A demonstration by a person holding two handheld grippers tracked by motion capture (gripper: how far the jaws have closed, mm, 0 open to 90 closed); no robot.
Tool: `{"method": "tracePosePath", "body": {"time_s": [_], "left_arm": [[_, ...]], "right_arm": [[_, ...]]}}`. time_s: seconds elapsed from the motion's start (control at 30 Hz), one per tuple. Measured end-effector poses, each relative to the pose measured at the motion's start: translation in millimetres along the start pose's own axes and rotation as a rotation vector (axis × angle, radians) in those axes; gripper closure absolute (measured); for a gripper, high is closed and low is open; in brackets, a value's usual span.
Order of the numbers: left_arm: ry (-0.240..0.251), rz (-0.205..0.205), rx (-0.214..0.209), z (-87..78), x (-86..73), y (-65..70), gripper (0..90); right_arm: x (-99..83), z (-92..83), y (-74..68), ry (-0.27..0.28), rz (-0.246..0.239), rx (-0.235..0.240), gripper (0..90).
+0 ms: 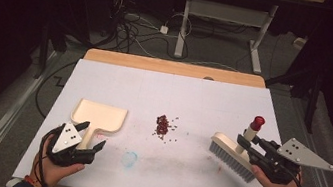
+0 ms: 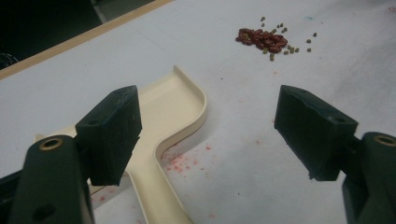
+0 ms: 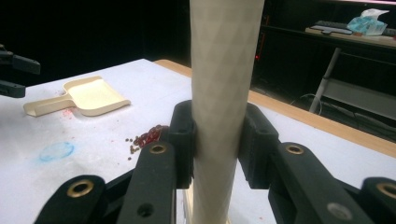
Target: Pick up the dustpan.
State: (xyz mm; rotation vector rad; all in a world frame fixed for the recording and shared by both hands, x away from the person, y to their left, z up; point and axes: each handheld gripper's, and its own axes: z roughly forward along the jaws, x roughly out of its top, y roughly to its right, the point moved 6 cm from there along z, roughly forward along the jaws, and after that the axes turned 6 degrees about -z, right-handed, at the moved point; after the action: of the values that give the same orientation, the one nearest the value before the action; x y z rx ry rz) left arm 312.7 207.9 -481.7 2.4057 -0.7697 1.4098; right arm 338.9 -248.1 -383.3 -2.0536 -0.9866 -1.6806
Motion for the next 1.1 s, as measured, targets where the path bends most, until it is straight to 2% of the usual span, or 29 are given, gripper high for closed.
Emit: {"method": "tracePosePath", "body": {"time_s": [0.1,0.27,0.3,0.37,0.4,0.43,0.5,0.53,0.57,0.6,0.63,0.67,0.7,0.77,0.83,0.93,0.97,1.0,1.07,1.1], "left_arm": [[-0.022,0.013,0.016,-0.5,-2.5,-0.1,22.3],[-0.024,-0.006,0.020,-5.7,-5.6,-2.0,22.2],[-0.043,-0.015,0.037,-7.7,-8.4,-5.0,22.2],[-0.050,-0.026,0.040,-8.7,-10.3,-5.9,22.2],[-0.073,-0.038,0.061,-10.9,-13.9,-8.2,22.2],[-0.073,-0.038,0.061,-10.9,-13.9,-8.2,22.2],[-0.126,-0.100,0.097,-14.3,-21.7,-13.3,22.6],[-0.126,-0.100,0.097,-14.3,-21.7,-13.3,23.4],[-0.177,-0.178,0.097,-13.7,-27.5,-16.5,23.4],[-0.189,-0.203,0.080,-13.1,-29.4,-17.3,23.0],[-0.189,-0.203,0.080,-13.1,-29.4,-17.3,22.7],[-0.225,-0.233,0.105,-10.5,-32.0,-20.5,22.7],[-0.234,-0.239,0.118,-9.6,-32.6,-22.6,22.8],[-0.237,-0.249,0.120,-9.1,-33.3,-24.3,22.7],[-0.244,-0.258,0.109,-6.7,-35.3,-26.1,22.1],[-0.266,-0.242,0.108,-2.9,-36.9,-26.4,22.1],[-0.287,-0.245,0.105,3.9,-37.5,-26.8,22.1],[-0.287,-0.245,0.105,3.9,-37.5,-26.8,22.1],[-0.332,-0.257,0.108,18.1,-37.6,-28.5,22.1],[-0.332,-0.257,0.108,18.1,-37.6,-28.5,22.4]], "right_arm": [[0.1,0.4,0.8,0.001,-0.004,-0.005,69.9],[0.9,4.6,2.5,0.003,0.004,-0.003,69.9],[1.4,6.6,3.3,0.005,0.000,-0.005,69.9],[2.2,9.5,3.6,0.008,0.000,-0.002,69.9],[2.4,10.5,3.5,0.006,0.001,0.000,69.9],[2.8,11.3,3.5,0.008,0.001,0.001,69.9],[3.1,13.2,3.8,0.008,-0.004,-0.002,69.9],[2.9,14.0,3.5,0.004,0.000,0.000,69.9],[2.7,15.0,3.6,0.002,0.000,0.000,69.9],[2.5,15.5,3.5,-0.002,0.002,-0.002,69.9],[2.5,16.1,3.9,-0.004,-0.001,-0.004,69.9],[2.7,16.7,4.3,-0.004,-0.007,-0.005,69.9],[2.7,16.9,4.6,-0.004,-0.007,-0.008,69.9],[2.6,17.3,5.6,-0.005,-0.003,-0.008,69.9],[2.3,17.1,6.5,-0.005,-0.001,-0.013,69.9],[2.3,16.4,8.1,-0.002,0.003,-0.020,69.9],[2.4,15.9,9.2,0.000,0.002,-0.024,69.9],[2.5,15.6,9.6,0.001,0.003,-0.027,69.9],[3.1,15.0,10.6,0.005,0.008,-0.032,69.9],[3.3,14.6,10.6,0.004,0.011,-0.034,69.9]]}}
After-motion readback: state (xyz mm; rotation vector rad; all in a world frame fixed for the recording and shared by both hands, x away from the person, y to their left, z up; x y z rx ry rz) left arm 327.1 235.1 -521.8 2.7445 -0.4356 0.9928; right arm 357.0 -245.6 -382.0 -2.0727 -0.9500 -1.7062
